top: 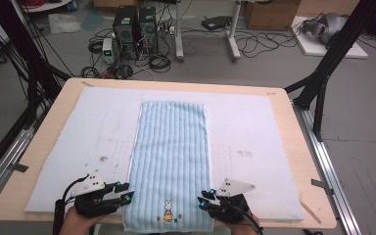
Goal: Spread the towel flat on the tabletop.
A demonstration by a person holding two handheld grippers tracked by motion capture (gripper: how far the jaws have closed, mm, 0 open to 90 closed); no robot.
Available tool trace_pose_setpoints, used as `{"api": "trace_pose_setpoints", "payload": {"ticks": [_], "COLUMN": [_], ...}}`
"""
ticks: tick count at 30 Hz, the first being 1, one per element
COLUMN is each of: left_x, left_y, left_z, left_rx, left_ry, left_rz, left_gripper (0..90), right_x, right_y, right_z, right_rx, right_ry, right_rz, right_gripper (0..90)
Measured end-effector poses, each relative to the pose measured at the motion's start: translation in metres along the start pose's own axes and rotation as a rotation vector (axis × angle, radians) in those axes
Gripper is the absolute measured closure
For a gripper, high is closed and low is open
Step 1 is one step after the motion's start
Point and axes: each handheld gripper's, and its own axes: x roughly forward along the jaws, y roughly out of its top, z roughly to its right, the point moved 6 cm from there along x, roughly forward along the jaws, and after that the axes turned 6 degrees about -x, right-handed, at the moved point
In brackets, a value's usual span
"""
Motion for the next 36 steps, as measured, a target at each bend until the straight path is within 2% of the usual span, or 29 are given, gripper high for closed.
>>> {"api": "trace_pose_setpoints", "payload": {"ticks": [2, 5, 7, 12, 14, 16, 17, 19, 20, 21, 22, 23, 25, 26, 27, 28, 29, 31, 32, 33, 34, 36], "left_x": [0.003, 0.006, 0.007, 0.015, 0.02, 0.022, 0.028, 0.037, 0.037, 0.049, 0.049, 0.061, 0.073, 0.073, 0.083, 0.083, 0.092, 0.098, 0.098, 0.103, 0.103, 0.101], "left_y": [0.004, 0.01, 0.013, 0.03, 0.036, 0.04, 0.048, 0.057, 0.057, 0.065, 0.065, 0.072, 0.077, 0.077, 0.08, 0.08, 0.08, 0.076, 0.076, 0.069, 0.069, 0.07], "left_z": [-0.005, -0.013, -0.016, -0.037, -0.044, -0.047, -0.054, -0.062, -0.062, -0.071, -0.071, -0.079, -0.087, -0.087, -0.092, -0.092, -0.097, -0.103, -0.103, -0.108, -0.108, -0.11], "left_rx": [-0.012, -0.016, -0.022, -0.059, -0.063, -0.061, -0.064, -0.062, -0.062, -0.06, -0.06, -0.051, -0.041, -0.041, -0.029, -0.029, -0.03, -0.031, -0.031, -0.033, -0.033, -0.017], "left_ry": [0.006, 0.017, 0.015, 0.037, 0.043, 0.046, 0.052, 0.058, 0.058, 0.069, 0.069, 0.089, 0.115, 0.115, 0.135, 0.135, 0.162, 0.188, 0.188, 0.228, 0.228, 0.263], "left_rz": [0.002, 0.01, 0.015, 0.032, 0.033, 0.034, 0.038, 0.035, 0.035, 0.03, 0.03, 0.027, 0.008, 0.008, -0.001, -0.001, -0.03, -0.063, -0.063, -0.121, -0.121, -0.127], "left_gripper": [60.5, 60.3, 60.0, 57.1, 57.0, 56.9, 56.9, 57.0, 57.3, 57.7, 58.7, 60.5, 64.1, 65.4, 67.2, 70.0, 71.3, 73.1, 73.4, 73.4, 74.1, 76.2], "right_x": [0.007, 0.018, 0.024, 0.021, 0.02, 0.021, 0.021, 0.021, 0.021, 0.021, 0.021, 0.021, 0.022, 0.024, 0.025, 0.026, 0.027, 0.028, 0.029, 0.029, 0.029, 0.03], "right_y": [0.003, 0.002, -0.002, -0.002, -0.002, -0.002, -0.001, 0.004, 0.008, 0.013, 0.017, 0.02, 0.023, 0.024, 0.024, 0.025, 0.026, 0.028, 0.03, 0.031, 0.032, 0.035], "right_z": [0.004, 0.005, 0.005, 0.004, 0.005, 0.007, 0.01, 0.016, 0.021, 0.028, 0.035, 0.042, 0.053, 0.059, 0.064, 0.069, 0.073, 0.082, 0.086, 0.091, 0.096, 0.107], "right_rx": [-0.014, -0.041, -0.062, -0.097, -0.105, -0.101, -0.1, -0.075, -0.068, -0.062, -0.054, -0.044, -0.03, -0.027, -0.021, -0.017, -0.012, 0.005, 0.009, 0.017, 0.024, 0.041], "right_ry": [-0.016, 0.013, 0.054, 0.171, 0.196, 0.244, 0.261, 0.272, 0.261, 0.231, 0.206, 0.181, 0.147, 0.131, 0.115, 0.104, 0.094, 0.059, 0.044, 0.026, 0.008, -0.028], "right_rz": [-0.007, -0.056, -0.106, -0.153, -0.156, -0.158, -0.153, -0.095, -0.069, -0.044, -0.023, -0.009, 0.008, 0.011, 0.007, 0.005, 0.008, 0.01, 0.016, 0.018, 0.024, 0.032], "right_gripper": [72.6, 75.3, 77.5, 80.5, 80.5, 79.5, 75.9, 73.3, 72.4, 71.0, 70.5, 70.2, 70.2, 70.2, 70.2, 70.1, 69.8, 69.5, 69.4, 69.4, 69.3, 68.9]}}
